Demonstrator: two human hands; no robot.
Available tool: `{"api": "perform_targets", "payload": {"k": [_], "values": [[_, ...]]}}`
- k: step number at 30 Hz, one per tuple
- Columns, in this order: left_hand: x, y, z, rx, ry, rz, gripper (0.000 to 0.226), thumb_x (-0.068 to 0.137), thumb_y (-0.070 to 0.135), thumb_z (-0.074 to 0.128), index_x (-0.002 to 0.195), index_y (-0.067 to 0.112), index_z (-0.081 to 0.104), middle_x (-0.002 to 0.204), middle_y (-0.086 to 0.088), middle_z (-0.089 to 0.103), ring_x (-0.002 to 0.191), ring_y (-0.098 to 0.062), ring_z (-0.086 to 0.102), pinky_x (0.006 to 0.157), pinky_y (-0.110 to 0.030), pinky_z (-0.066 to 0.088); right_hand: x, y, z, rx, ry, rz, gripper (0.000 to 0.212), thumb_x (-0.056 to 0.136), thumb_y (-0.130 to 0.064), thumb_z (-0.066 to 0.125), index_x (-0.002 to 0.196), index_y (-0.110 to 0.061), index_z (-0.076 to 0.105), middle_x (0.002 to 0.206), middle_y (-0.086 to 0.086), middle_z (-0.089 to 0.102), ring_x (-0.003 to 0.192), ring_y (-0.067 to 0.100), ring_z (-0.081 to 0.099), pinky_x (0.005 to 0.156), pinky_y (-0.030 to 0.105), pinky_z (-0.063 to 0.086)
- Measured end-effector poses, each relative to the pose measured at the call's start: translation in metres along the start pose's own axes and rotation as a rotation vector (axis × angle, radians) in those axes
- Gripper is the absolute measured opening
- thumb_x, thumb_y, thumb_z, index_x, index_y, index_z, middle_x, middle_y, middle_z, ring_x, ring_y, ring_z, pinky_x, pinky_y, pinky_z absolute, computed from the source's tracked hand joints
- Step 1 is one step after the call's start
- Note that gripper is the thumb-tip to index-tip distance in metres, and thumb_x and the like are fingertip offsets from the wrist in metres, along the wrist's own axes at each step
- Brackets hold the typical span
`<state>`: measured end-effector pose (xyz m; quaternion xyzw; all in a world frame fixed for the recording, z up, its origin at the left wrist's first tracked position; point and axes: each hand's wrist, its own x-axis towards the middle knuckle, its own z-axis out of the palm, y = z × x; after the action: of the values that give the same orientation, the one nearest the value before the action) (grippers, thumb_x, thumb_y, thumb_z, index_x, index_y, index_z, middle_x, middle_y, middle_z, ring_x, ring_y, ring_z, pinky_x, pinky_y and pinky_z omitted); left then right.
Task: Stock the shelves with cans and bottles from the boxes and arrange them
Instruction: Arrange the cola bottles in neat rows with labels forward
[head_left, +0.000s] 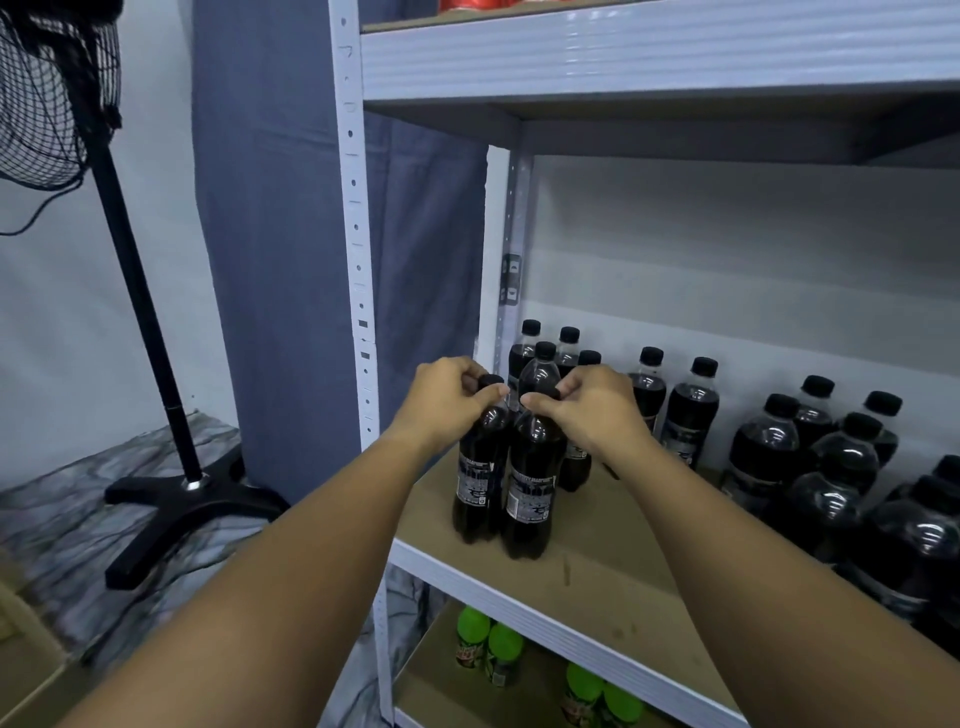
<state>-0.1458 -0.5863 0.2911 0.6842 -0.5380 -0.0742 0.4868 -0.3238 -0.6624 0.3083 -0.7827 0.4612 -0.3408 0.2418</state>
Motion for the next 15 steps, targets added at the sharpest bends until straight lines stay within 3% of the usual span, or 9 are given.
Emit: {"api": "perform_targets", "payload": {"k": [4,7,11,15], "values": [[0.004,-0.001,-0.008,-0.045,-0.126,-0.011,0.018,0.094,0.022,0.074,0.110,0.012,0.074,0.101,-0.005,0.075,0.091,-0.009,0.069,0.070,-0.002,0.047,0.001,0.002,-0.007,0.032,-0.100,-0.032,0.031,0.078,-0.044,0.083,0.089,-0.017,0.072,0.084,0.000,0.071,0.078,0.017,0.069,0.073,0.033,0.058],[0.006,-0.001,-0.010,-0.063,-0.151,-0.031,0.024,0.092,0.029,0.077,0.112,0.016,0.074,0.102,-0.002,0.075,0.100,-0.012,0.070,0.073,-0.004,0.048,0.003,0.003,-0.007,0.006,-0.105,-0.039,0.031,0.076,-0.048,0.083,0.087,-0.021,0.072,0.081,-0.003,0.072,0.076,0.016,0.070,0.072,0.033,0.060],[0.009,-0.002,-0.005,-0.016,-0.013,-0.045,0.041,0.073,0.048,0.090,0.095,0.018,0.073,0.087,0.000,0.075,0.083,-0.011,0.071,0.071,-0.018,0.056,0.005,0.000,0.000,-0.037,-0.044,-0.017,0.054,0.067,-0.057,0.086,0.082,-0.009,0.067,0.078,0.006,0.072,0.074,0.024,0.070,0.070,0.040,0.059],[0.014,-0.002,-0.011,-0.074,-0.089,-0.047,0.028,0.075,0.038,0.090,0.089,0.017,0.077,0.081,-0.003,0.078,0.081,-0.016,0.076,0.083,-0.031,0.062,0.007,0.002,-0.002,0.017,-0.111,-0.022,0.037,0.075,-0.046,0.084,0.086,-0.014,0.071,0.079,0.003,0.072,0.076,0.022,0.069,0.071,0.036,0.057]]}}
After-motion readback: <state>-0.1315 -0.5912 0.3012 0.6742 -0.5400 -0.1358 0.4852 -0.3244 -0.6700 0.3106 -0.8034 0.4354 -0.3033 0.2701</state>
